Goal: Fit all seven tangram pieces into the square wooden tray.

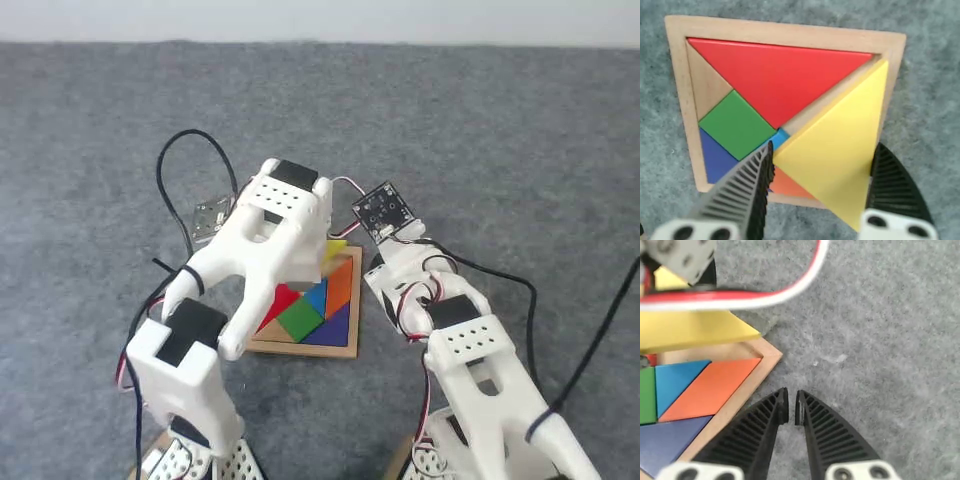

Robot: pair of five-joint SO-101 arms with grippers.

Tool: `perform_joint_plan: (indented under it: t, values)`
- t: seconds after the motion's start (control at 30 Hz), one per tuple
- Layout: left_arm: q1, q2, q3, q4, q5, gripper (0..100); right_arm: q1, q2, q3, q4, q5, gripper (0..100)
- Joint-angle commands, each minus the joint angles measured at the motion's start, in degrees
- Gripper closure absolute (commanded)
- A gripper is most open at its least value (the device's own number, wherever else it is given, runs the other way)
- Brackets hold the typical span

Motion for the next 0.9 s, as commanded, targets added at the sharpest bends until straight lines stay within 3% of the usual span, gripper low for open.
perform_joint_plan:
  t: [0.0,0.33,0.57,0.87]
  values:
    - [0.35,-0.35,-1.01,0.70,0.79,99,-1.36,-0.13,-1.93,0.40,1.23,95.1]
    - [0.09,-0.35,-0.31,0.18,-1.23,98,-1.89,-0.04,-1.93,0.48,2.11,95.4]
    - [0.35,-0.35,-0.22,-1.58,-1.41,88,-0.48,-0.04,-1.93,0.22,2.02,95.4]
    - [0.35,-0.35,0.04,-0.26,-1.14,87,-0.75,-0.04,-1.93,0.75,2.02,95.4]
